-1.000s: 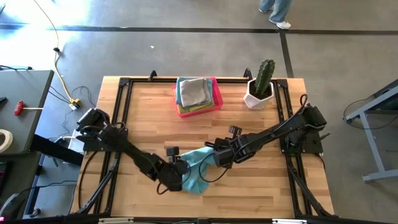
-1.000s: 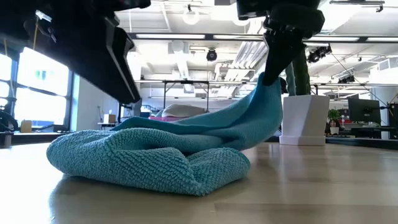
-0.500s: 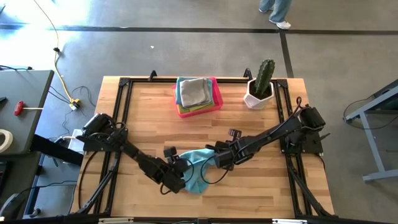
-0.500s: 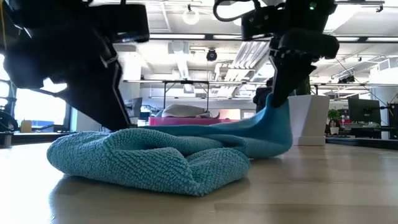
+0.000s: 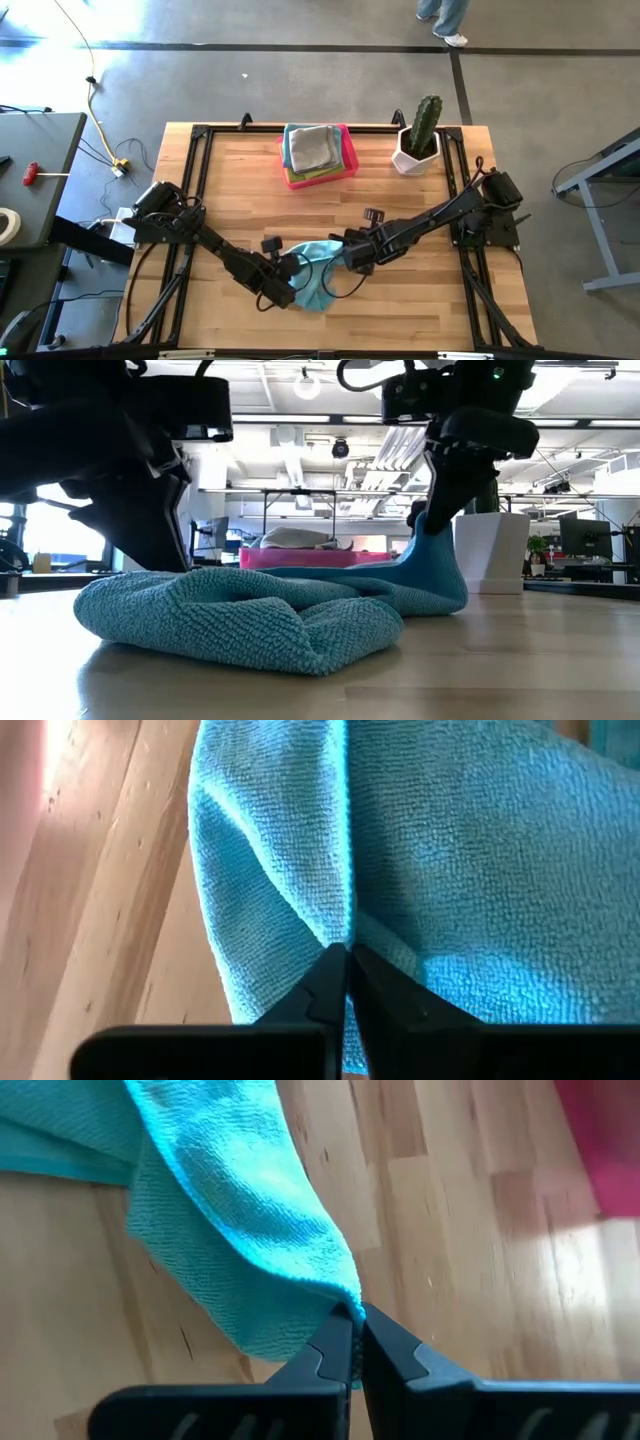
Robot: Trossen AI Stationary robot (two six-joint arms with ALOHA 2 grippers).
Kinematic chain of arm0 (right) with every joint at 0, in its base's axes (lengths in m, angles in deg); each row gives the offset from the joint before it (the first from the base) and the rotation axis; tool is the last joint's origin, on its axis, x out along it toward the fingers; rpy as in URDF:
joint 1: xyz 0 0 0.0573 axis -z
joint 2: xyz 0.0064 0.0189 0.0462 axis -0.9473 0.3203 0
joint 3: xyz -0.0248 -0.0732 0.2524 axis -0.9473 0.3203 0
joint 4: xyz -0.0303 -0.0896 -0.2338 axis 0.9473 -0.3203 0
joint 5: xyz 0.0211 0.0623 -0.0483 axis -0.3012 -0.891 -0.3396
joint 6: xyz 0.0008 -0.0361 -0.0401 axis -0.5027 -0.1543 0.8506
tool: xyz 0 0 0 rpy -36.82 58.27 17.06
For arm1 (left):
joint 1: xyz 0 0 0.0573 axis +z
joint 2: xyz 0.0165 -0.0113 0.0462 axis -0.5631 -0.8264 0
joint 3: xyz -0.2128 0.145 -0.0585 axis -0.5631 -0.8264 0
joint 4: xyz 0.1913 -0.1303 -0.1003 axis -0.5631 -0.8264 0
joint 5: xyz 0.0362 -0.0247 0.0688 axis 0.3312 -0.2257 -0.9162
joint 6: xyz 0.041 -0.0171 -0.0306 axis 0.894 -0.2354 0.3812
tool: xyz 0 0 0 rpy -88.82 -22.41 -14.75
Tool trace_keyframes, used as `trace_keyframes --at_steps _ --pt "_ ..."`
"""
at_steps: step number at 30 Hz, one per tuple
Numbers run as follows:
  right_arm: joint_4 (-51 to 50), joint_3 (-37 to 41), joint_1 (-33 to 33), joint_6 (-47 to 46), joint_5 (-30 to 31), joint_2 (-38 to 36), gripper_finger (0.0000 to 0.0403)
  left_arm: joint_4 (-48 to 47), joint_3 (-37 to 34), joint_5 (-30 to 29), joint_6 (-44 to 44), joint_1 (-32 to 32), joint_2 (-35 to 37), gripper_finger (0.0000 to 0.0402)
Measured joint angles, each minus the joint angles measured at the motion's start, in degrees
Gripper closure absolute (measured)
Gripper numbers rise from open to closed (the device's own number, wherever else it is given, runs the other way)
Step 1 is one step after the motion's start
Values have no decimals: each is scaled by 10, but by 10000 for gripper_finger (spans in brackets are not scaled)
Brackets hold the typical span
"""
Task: Fold microfiber towels
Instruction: Fold the blue microfiber cloth
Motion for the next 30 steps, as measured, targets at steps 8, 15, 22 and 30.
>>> trace_keyframes --at_steps 8,15,22,30 --pt "-17 0 -3 77 26 -17 402 -146 73 -35 74 17 9 399" --pt "-71 0 -14 108 110 -76 402 -354 197 -142 123 20 13 401" --pt "-82 -2 -7 246 192 -126 402 -492 291 -212 190 58 19 401" --pt "-166 -98 13 250 238 -153 402 -567 354 -299 229 112 54 401"
